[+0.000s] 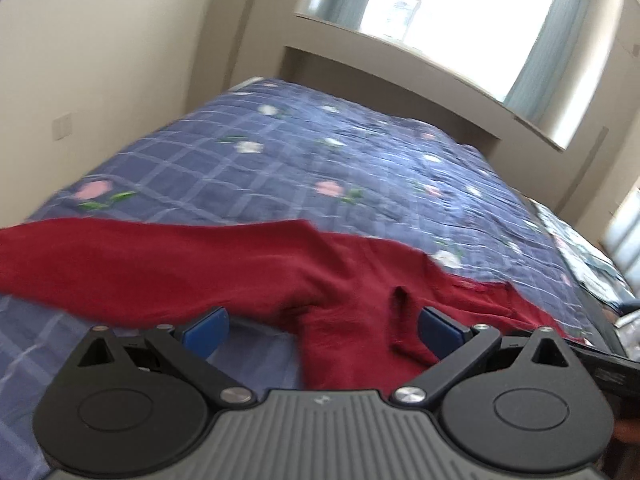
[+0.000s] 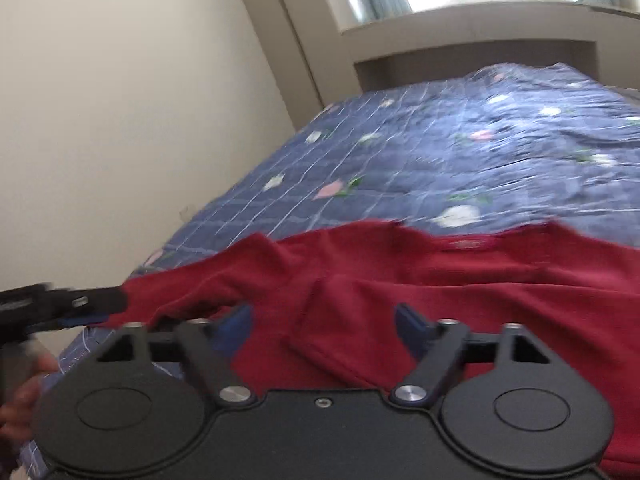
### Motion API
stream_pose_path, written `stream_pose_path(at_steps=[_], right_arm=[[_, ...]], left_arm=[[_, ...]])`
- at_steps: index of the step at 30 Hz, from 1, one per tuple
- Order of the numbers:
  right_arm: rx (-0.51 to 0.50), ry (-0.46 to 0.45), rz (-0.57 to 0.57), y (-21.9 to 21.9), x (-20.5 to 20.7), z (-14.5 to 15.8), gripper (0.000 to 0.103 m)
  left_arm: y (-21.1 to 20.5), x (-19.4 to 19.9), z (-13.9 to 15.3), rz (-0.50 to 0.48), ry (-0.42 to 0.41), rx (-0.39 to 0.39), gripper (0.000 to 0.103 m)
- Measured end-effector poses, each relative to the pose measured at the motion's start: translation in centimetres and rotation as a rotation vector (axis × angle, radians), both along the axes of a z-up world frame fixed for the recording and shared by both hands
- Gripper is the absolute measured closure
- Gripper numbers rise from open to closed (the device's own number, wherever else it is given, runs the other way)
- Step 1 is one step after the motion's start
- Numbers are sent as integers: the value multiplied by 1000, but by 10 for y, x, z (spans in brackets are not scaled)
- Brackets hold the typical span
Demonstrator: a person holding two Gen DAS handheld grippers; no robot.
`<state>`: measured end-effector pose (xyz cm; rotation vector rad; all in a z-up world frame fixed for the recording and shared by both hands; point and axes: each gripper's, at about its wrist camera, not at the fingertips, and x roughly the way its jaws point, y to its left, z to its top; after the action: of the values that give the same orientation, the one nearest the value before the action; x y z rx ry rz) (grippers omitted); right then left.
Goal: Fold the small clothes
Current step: 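Grasp the sweater hem edge with the left gripper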
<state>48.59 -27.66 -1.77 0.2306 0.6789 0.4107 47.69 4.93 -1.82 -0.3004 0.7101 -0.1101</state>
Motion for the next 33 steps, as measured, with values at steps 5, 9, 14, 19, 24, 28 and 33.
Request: stream_pose_path(at_steps=[5, 9, 14, 19, 24, 28, 33], right_arm=[[-170, -79, -222, -88, -27, 4, 6], [-286, -74, -357, -147, -27, -16, 6], [-171, 10, -422, -193, -5, -49, 32], [-47, 35, -452, -209, 9, -59, 60], [-44, 30, -493, -216, 9, -54, 92], [-156, 12, -475, -207, 10, -54, 96], [-196, 27, -475, -206, 6, -56, 76]], left_arm=[[-48, 40, -21, -131, 8, 20, 0], [-81, 69, -44, -170, 54, 84, 1], [-94, 85, -62, -152, 90, 66, 33], [-90, 94, -68, -146, 133, -6, 80], [-93, 97, -68, -136, 152, 13, 96], [-103, 95, -70, -129, 142, 92, 96], [-105, 96, -73, -134, 134, 102, 95]])
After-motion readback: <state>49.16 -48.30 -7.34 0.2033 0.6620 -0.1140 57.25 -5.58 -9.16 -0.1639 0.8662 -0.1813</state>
